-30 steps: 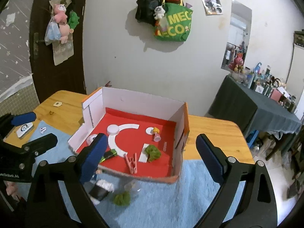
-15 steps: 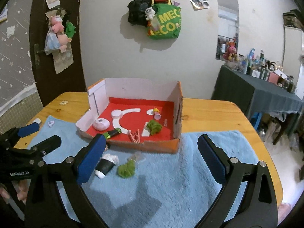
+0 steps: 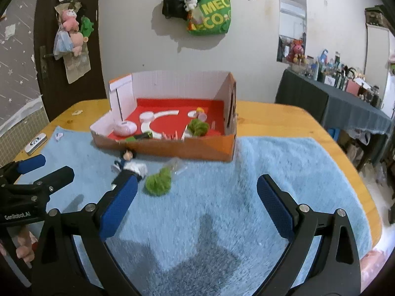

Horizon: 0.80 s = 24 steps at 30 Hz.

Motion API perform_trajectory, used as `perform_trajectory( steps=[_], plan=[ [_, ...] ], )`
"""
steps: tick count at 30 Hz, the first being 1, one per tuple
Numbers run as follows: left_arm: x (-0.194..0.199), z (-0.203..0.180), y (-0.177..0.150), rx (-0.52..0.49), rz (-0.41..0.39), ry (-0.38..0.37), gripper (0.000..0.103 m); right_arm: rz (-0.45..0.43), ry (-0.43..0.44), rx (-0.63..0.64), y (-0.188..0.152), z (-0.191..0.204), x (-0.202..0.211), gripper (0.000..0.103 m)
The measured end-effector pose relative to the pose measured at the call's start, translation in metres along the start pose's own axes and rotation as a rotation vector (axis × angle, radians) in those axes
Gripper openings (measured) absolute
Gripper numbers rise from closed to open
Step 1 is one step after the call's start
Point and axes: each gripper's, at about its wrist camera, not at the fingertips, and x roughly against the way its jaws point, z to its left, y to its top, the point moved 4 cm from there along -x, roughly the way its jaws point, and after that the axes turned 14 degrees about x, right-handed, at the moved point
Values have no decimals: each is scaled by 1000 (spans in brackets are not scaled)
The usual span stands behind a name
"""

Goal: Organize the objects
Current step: 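Lift both tools out of the box back over the towel, then move both tools toward the green yarn scrunchie and black-white figurine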

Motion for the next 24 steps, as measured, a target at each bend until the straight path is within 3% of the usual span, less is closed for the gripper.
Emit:
perform_trajectory(
  steps=[11,24],
  plan=[
    [-12,4,-22,-9,43,26,103,64,-11,2,-29,10,-15,99],
    [-20,1,-25,-14,68,21,103,92,5,-7,-34,8,-24,99]
  ],
)
